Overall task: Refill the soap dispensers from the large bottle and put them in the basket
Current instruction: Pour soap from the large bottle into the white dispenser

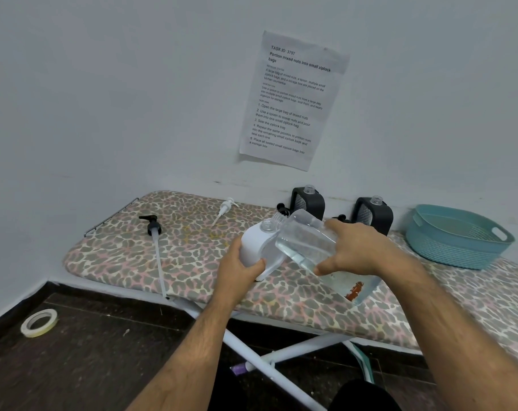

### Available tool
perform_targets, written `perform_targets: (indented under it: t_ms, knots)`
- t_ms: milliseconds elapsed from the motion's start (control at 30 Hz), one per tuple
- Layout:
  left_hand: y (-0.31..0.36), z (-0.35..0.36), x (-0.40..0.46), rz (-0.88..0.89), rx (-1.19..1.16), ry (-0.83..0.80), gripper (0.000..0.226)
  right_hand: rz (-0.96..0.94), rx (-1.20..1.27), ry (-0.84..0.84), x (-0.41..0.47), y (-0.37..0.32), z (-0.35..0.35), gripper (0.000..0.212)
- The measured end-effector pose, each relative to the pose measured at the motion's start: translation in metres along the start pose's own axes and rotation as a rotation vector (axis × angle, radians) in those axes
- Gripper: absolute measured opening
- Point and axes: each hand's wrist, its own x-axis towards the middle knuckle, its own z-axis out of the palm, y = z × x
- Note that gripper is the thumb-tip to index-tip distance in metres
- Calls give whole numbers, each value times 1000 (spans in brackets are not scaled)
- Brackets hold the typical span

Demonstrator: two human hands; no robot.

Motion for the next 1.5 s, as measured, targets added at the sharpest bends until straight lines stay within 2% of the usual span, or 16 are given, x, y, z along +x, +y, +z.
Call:
perform_targets:
  t_ms: [667,1133,1333,1500]
  knots:
    - [1,-2,4,-45,-95,-66,61,55,-27,4,-11,-15,-9,79]
    - [-1,-6,8,-89,-75,-120,62,75,-44,-28,-12,-24,-15,86]
    - [-1,-6,8,-108,-64,-132,73,74,-40,-33,-11,-24,-17,84]
    - [0,-6,7,-105,-73,-139,71,69,-42,-35,-11,-24,-17,82]
